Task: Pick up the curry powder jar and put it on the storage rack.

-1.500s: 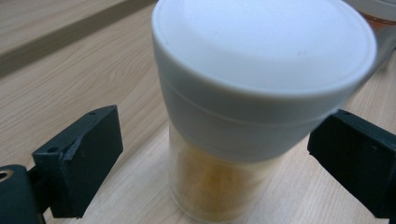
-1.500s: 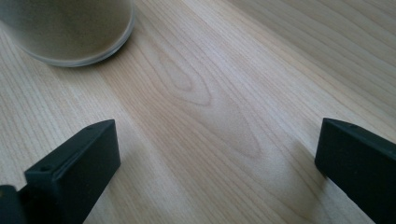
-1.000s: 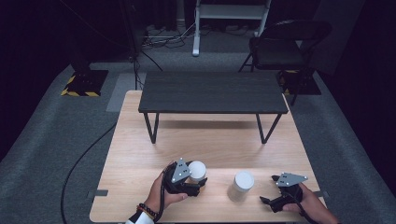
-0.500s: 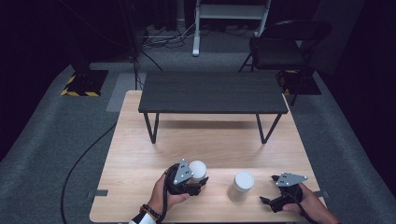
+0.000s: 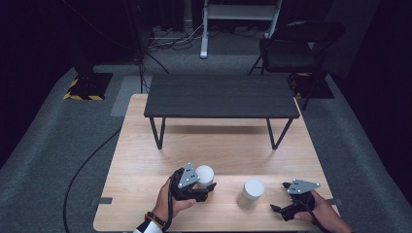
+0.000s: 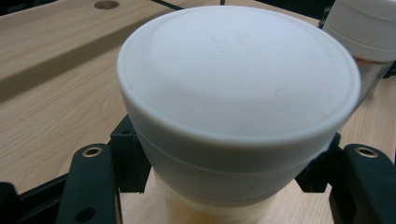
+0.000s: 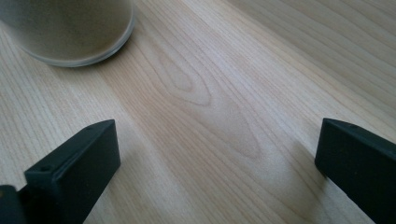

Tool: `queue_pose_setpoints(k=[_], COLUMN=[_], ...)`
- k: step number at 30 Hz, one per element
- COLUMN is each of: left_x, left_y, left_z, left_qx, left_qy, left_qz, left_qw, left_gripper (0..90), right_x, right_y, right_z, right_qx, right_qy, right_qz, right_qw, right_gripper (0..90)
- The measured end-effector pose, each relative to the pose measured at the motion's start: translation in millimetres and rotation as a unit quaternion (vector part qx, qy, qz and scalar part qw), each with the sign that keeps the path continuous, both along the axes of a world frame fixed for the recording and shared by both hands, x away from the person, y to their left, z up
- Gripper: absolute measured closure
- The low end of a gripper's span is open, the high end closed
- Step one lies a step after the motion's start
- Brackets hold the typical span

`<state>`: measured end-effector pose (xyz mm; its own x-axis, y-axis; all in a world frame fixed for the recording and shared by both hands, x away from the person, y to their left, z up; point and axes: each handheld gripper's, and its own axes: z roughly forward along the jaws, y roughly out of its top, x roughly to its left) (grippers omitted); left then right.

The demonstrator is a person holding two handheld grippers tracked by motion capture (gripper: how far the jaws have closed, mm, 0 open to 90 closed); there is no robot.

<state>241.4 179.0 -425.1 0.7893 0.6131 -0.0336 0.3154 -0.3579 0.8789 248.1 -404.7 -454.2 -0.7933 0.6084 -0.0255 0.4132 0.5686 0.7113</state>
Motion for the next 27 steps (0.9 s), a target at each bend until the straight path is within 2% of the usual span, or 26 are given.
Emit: queue_pose_setpoints(k=[6, 13, 19, 21, 27], left_x=[1.0, 4.1, 11.3, 15.7, 21.1], left_y=[1.0, 6.1, 0.7, -4.2, -10.6], left_z=[8.5, 19.4, 39.1, 49.8, 63.2], left_qx=[0.000, -0.018, -0.013, -0.007, -0.008], left_qy=[-0.002, -0.007, -0.018, -0.024, -0.032], left_qz=[0.014, 0.027, 0.027, 0.025, 0.020], left_qw=[0.9999, 0.9995, 0.9994, 0.9994, 0.9993], left_gripper=[35.1, 35.1, 35.1, 35.1, 35.1], right_x=[-0.1, -0.5, -0.8, -0.8, -0.8], right_y=[-0.1, 0.4, 0.2, 0.3, 0.3], right_z=[-0.1, -0.5, -0.9, -0.8, -0.8], right_qx=[0.000, 0.001, 0.002, 0.002, 0.002], right_qy=[0.000, -0.001, -0.002, -0.001, -0.001], right_qz=[0.000, -0.003, -0.004, -0.004, -0.004], right_qw=[1.0000, 1.0000, 1.0000, 1.0000, 1.0000], right_gripper=[0.0, 0.0, 0.0, 0.0, 0.0])
